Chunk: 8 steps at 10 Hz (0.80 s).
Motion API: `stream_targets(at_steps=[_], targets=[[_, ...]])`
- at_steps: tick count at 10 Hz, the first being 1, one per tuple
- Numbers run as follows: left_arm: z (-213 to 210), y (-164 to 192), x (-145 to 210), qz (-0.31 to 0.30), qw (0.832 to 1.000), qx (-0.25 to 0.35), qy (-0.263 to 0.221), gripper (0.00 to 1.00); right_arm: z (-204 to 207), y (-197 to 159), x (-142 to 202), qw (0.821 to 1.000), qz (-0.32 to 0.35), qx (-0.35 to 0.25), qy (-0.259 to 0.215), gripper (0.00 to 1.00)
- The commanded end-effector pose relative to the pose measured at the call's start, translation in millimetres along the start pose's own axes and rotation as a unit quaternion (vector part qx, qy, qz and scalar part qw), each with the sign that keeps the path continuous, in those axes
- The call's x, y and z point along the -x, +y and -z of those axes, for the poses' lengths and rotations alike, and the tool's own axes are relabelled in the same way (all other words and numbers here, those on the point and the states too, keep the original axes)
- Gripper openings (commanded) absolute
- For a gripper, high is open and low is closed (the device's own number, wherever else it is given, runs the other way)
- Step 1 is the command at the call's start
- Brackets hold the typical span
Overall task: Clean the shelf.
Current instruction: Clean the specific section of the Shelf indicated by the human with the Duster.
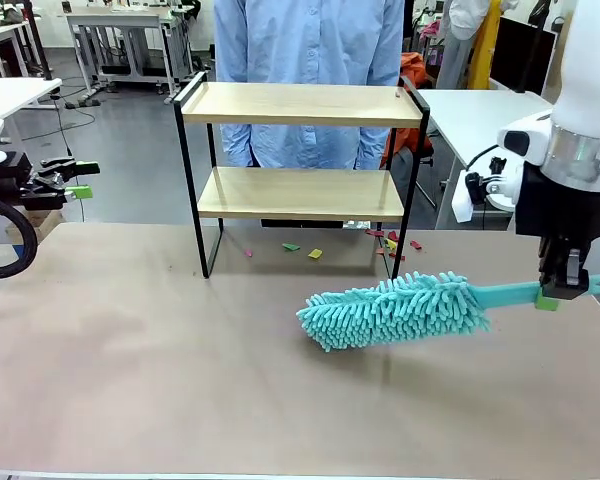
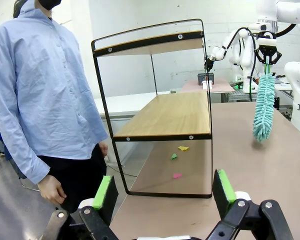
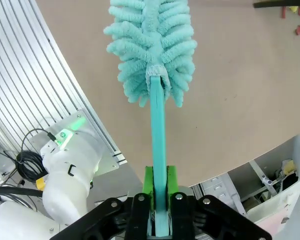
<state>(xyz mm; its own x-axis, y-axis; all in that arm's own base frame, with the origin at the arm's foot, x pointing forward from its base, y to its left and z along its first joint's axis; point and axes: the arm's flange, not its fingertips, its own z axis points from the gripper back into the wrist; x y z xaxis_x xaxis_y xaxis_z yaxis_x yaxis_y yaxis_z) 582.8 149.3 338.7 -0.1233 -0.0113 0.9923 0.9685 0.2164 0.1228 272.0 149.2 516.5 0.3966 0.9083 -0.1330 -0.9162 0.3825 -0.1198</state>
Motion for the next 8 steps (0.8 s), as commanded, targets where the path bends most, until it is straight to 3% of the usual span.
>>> stream_targets(at_steps=[1, 8], targets=[[0.5, -2.0, -3.4, 0.002, 1.000, 0.002, 0.001, 1.00, -5.8, -0.4, -3.5, 1.000, 0.005, 0.003, 0.000, 0.13], [0.5, -2.0, -3.4, 0.002, 1.000, 0.002, 0.001, 1.00, -5.8, -0.4, -3.5, 1.000, 0.005, 0.003, 0.000, 0.13]])
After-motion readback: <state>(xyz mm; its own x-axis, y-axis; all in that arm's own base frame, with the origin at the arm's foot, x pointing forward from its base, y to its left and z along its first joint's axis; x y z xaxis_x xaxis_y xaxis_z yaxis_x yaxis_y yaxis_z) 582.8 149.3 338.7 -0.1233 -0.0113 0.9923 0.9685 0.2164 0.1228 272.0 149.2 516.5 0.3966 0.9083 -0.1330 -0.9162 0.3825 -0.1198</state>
